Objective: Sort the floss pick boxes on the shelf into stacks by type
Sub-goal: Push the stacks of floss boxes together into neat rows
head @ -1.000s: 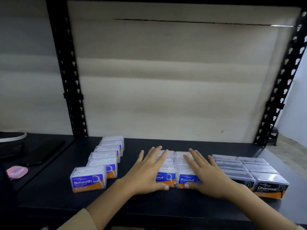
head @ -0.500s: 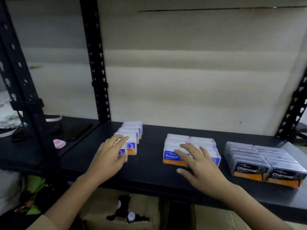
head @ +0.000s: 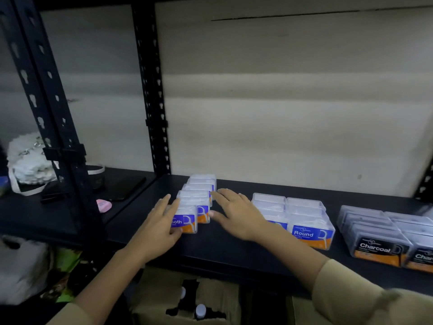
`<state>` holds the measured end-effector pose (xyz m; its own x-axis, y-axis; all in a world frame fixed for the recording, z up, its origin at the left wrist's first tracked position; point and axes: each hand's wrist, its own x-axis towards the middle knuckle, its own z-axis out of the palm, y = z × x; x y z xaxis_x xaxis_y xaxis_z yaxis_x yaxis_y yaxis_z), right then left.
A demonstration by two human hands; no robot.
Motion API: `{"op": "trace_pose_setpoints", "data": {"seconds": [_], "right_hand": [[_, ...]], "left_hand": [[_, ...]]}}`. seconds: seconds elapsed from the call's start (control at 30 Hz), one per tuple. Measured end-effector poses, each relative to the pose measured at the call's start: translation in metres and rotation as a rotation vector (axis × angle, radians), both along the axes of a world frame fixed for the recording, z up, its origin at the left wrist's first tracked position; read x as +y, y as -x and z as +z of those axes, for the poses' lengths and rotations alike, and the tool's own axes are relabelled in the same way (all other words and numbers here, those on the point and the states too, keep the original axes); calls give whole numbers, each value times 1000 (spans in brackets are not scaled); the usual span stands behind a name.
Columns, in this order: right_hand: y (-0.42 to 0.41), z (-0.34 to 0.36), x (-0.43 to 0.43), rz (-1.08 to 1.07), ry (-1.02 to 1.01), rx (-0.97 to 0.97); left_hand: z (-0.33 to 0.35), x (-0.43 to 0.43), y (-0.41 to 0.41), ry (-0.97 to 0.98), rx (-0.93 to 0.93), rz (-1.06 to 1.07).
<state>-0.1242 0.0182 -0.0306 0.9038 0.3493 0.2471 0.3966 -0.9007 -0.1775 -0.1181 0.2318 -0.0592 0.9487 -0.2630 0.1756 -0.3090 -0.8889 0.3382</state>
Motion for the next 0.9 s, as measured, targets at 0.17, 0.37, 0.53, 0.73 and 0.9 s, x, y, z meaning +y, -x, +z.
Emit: {"op": "trace_pose_setpoints", "data": {"seconds": [0.17, 0.37, 0.53, 0.73, 0.9], "right_hand": [[-40, 7, 15, -35, -33, 150], [-68, 6, 30, -27, 40, 291], [-80, 3, 44, -13, -23, 343], [-85, -4, 46, 2, -45, 357], [-83, -5, 44, 3, 25, 330]], "left_hand": [[-1, -4, -11, -51, 2, -43], [2, -10, -16, -292, -107, -86], [4, -15, -23, -355, -162, -169], [0, -4, -29, -402, -248, -253], [-1, 18, -30, -376, -282, -234]]}}
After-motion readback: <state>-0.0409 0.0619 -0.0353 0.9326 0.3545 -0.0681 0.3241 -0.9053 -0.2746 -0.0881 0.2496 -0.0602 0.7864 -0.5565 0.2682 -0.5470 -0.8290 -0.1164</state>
